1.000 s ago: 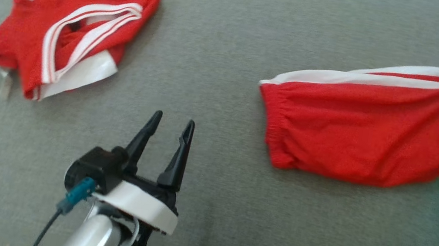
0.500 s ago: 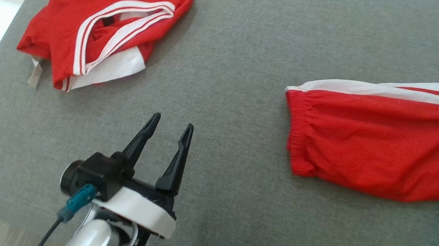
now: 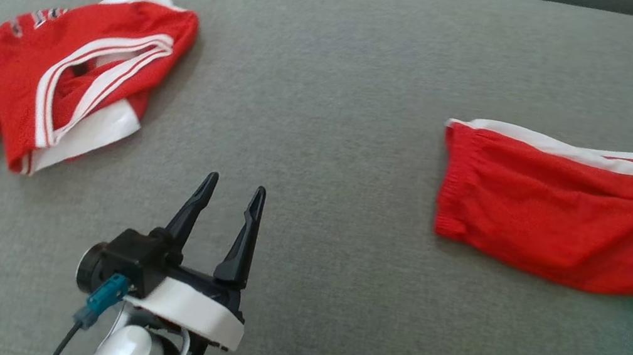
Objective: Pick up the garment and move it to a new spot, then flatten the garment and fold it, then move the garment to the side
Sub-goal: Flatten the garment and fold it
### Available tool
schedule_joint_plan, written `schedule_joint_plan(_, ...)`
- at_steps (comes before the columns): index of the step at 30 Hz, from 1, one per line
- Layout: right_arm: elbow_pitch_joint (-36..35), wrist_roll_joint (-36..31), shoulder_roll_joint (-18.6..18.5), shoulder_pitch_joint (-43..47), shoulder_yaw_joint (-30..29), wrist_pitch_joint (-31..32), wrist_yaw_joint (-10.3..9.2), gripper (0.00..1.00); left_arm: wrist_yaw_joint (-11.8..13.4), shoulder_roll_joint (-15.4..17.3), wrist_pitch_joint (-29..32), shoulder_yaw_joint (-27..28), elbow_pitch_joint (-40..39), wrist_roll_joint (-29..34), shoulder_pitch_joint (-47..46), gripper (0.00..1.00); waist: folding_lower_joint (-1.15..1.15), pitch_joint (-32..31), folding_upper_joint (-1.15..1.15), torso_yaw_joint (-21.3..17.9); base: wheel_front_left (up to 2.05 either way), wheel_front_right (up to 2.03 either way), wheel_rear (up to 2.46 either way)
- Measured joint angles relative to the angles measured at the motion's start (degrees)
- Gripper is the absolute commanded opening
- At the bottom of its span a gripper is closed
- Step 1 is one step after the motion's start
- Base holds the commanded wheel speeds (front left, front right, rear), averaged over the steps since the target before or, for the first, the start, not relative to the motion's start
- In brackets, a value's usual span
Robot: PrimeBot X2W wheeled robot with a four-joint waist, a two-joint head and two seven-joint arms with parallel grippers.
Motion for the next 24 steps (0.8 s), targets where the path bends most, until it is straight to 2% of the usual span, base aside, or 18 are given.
schedule_joint_plan(2, -1.2, 0.8, -0.4, 0.0, 0.0, 0.0, -0.01, 0.0, 0.0, 0.0, 0.0, -0.1, 0.0, 0.0, 0.0, 1.0, 0.0, -0.7, 0.0, -0.9, 0.0, 0.0, 0.0)
schedule_joint_plan(5, -3.6, 2.4, 1.0, 0.0, 1.3, -0.1, 0.0, 0.0, 0.1, 0.0, 0.0, -0.6, 0.2, -0.6, 0.0, 1.0, 0.0, -1.7, 0.0, -1.6, 0.0, 0.0, 0.0)
schedule_joint_plan(13, -12.6, 7.4, 10.6, 2.3, 2.8, -1.9, 0.0, 0.0, 0.7, 0.0, 0.0, -2.0, 1.6, -1.5, 1.7, 1.0, 0.0, -5.3, 0.0, -1.3, 0.0, 0.0, 0.0)
schedule_joint_plan(19, -16.6, 6.2, 17.1, 6.4, 3.4, -3.1, -0.01, 0.0, 0.8, 0.0, 0.0, -2.5, 2.0, -1.5, 2.2, 1.0, 0.0, -7.1, 0.0, 0.2, 0.0, 0.0, 0.0)
schedule_joint_plan(24, -17.3, 5.8, 20.2, 6.8, 3.9, -3.6, -0.01, 0.0, 0.8, 0.0, 0.0, -3.1, 2.1, -1.5, 2.2, 1.0, 0.0, -7.7, 0.0, 1.7, 0.0, 0.0, 0.0)
